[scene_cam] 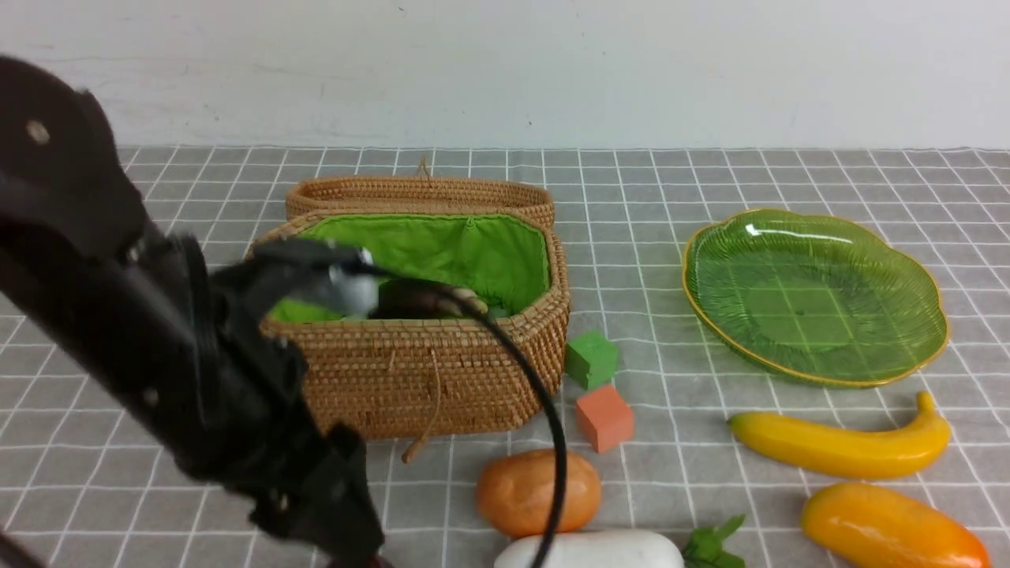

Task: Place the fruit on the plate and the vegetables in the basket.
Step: Grab a mangosteen with your left arm and put it on the plate on the right

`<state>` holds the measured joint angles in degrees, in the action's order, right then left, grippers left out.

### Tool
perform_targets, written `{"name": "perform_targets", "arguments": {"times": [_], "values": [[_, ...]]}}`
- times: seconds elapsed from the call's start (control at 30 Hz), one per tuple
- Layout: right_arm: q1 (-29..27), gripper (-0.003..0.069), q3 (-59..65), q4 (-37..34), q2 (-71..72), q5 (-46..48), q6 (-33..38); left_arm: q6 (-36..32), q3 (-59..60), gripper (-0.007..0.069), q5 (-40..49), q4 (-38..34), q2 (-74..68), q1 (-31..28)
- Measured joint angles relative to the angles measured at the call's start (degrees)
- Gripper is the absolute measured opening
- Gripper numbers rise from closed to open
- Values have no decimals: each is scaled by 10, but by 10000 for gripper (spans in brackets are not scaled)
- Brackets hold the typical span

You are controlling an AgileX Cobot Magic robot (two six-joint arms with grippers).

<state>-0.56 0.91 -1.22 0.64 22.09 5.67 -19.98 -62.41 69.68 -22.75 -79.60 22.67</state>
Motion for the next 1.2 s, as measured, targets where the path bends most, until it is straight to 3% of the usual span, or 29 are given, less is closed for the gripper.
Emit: {"name": "perform_targets", "arguments": {"times": [0.13,0.3,0.43,0.63,0.77,0.93,1.2], "values": [[0,242,0,0,0,0,0,66,37,564,-75,39,1,64],[0,242,0,0,0,0,0,104,73,591,-160,92,0,97],[0,242,0,0,0,0,0,149,101,601,-188,147,-7,100],[0,242,0,0,0,0,0,152,136,606,-237,151,-8,100],[0,242,0,0,0,0,0,151,179,606,-318,148,-8,100],[0,242,0,0,0,0,0,139,236,558,-422,145,-8,100],[0,242,0,0,0,0,0,138,242,448,-442,135,-8,100]]}}
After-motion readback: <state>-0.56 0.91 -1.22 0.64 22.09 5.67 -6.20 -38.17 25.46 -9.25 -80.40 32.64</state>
